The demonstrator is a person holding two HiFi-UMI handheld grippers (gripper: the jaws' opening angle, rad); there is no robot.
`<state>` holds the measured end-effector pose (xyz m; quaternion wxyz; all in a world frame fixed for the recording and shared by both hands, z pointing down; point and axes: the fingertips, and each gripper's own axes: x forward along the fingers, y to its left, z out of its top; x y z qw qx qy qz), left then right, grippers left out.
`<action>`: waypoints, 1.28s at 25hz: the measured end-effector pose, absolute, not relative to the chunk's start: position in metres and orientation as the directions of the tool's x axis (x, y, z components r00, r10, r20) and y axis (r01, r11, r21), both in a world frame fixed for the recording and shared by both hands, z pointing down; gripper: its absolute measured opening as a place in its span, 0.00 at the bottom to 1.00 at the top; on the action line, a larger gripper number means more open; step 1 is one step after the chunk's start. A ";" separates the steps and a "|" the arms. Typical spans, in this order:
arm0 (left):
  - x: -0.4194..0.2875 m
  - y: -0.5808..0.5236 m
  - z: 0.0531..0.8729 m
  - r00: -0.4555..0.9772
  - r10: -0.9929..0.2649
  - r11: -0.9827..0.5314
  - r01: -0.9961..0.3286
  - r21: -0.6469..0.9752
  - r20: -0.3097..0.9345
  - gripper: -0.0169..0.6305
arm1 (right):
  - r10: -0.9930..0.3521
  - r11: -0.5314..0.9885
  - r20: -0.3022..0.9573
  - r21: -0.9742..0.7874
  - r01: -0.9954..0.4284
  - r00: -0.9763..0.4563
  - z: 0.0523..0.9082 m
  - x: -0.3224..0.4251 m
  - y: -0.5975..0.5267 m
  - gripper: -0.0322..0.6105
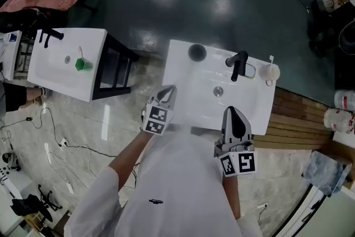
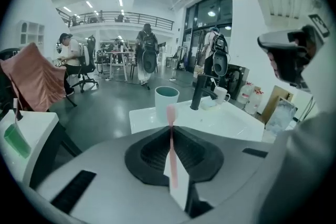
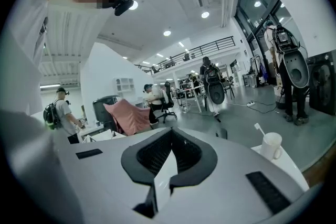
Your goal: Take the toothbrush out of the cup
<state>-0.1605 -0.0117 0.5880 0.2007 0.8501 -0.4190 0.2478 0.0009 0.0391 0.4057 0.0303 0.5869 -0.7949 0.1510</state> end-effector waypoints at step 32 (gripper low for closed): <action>-0.155 -0.050 0.714 0.365 -0.531 -0.411 -0.900 0.143 0.765 0.03 | -0.923 0.224 0.268 -0.214 -0.951 -0.278 0.413 0.019 0.031 0.05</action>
